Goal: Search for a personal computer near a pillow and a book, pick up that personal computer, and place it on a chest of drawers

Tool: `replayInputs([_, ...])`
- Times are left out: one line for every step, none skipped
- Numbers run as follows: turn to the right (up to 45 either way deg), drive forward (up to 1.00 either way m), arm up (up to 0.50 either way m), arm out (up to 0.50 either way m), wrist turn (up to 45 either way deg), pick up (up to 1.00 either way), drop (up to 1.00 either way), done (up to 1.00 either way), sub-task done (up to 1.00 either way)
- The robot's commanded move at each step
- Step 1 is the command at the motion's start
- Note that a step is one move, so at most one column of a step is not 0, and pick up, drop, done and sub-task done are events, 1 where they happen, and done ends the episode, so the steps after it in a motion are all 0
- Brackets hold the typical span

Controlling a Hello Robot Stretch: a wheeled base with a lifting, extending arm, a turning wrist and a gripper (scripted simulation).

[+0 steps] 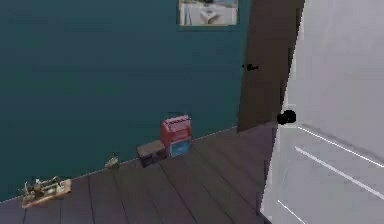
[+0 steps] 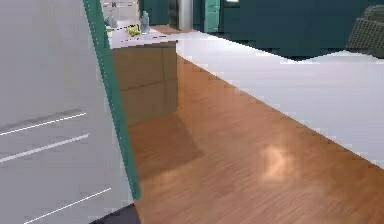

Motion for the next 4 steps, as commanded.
replayInputs([45.0,0.0,0.0,0.0,0.0,0.0,0.0,0.0,0.0])
replayInputs([45.0,0.0,0.0,0.0,0.0,0.0,0.0,0.0,0.0])
replayInputs([15.0,0.0,0.0,0.0,0.0,0.0,0.0,0.0,0.0])
replayInputs([0.0,0.75,0.0,0.0,0.0,0.0,0.0,0.0,0.0])
